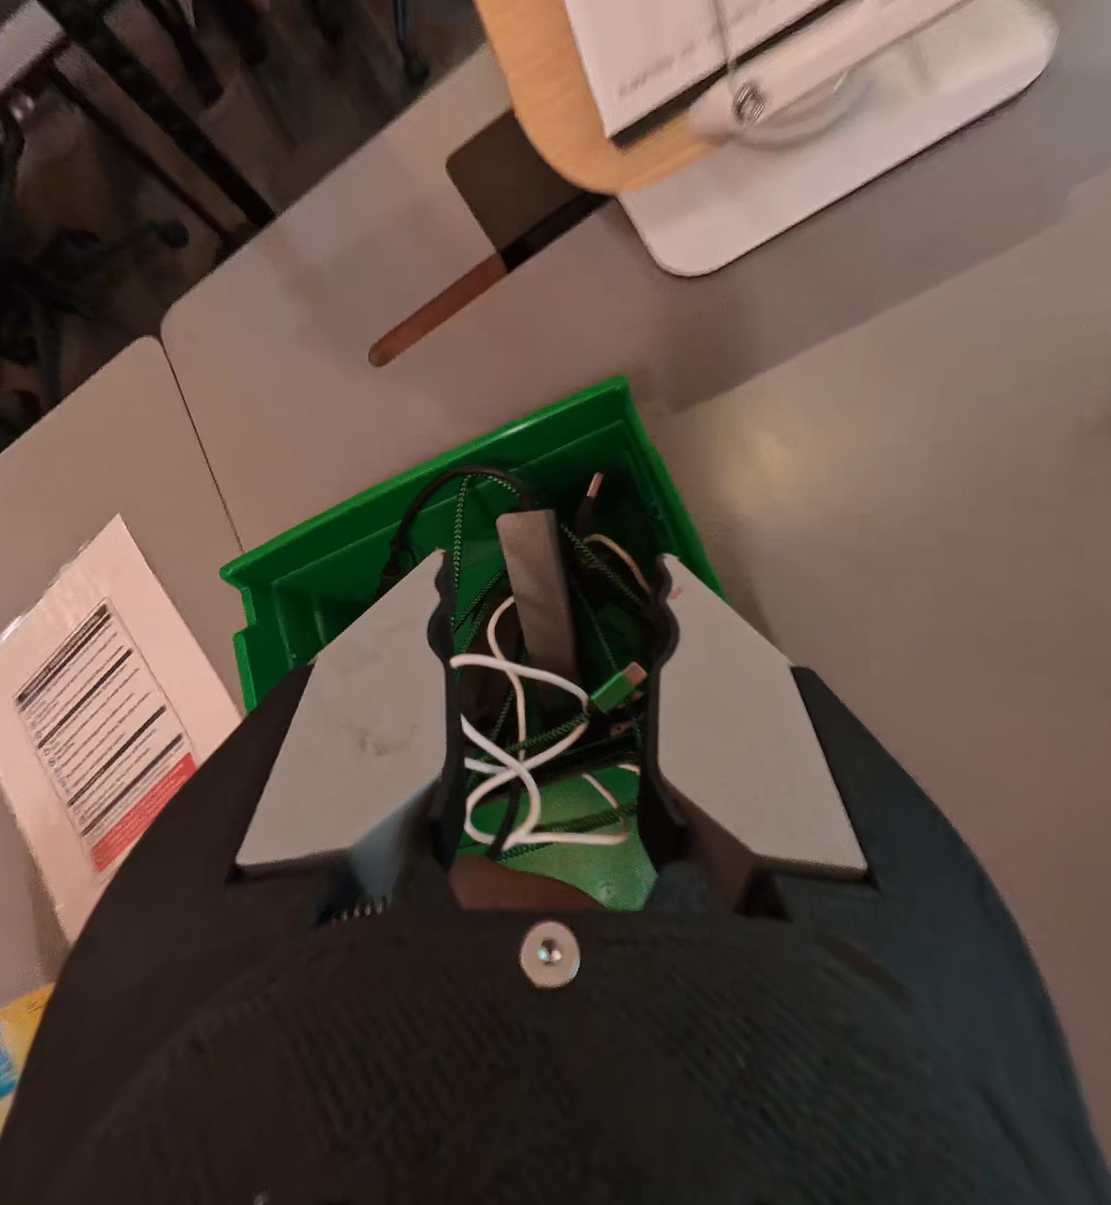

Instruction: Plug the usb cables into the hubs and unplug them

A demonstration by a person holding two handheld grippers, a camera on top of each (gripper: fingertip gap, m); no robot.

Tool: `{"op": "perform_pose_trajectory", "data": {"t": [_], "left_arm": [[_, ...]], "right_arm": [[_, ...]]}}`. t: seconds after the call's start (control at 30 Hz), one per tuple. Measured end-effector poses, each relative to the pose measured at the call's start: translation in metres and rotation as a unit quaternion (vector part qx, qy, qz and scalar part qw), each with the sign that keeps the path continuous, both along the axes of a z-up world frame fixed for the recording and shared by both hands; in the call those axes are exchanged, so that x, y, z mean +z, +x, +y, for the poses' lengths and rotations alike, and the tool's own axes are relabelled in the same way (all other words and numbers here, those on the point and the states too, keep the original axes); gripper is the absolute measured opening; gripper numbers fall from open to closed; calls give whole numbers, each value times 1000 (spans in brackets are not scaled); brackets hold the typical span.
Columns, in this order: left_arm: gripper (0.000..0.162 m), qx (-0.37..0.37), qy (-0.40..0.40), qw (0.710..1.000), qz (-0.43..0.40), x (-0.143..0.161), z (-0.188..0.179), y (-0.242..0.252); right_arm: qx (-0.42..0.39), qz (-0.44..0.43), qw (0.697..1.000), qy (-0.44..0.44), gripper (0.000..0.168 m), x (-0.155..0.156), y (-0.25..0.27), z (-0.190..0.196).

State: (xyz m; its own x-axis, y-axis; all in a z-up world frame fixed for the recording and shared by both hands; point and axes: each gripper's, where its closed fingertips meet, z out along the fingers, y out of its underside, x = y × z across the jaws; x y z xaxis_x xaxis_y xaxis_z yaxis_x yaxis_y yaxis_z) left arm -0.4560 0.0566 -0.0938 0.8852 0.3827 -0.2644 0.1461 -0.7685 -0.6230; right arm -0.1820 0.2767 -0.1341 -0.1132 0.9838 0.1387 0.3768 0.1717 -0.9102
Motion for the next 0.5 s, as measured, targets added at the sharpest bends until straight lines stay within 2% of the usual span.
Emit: {"op": "perform_pose_trajectory", "data": {"t": [0.17, 0.37, 0.5], "left_arm": [[58, 24, -97, 995, -26, -44, 7, -21], [59, 63, -176, 982, 9, -77, -5, -50], [44, 55, -185, 981, 27, -87, -3, -51]], "right_arm": [[3, 3, 1000, -3, 60, 1, 1, 0], [6, 1, 1000, 4, 60, 1, 2, -2], [9, 1, 1000, 3, 60, 1, 2, -3]]}}
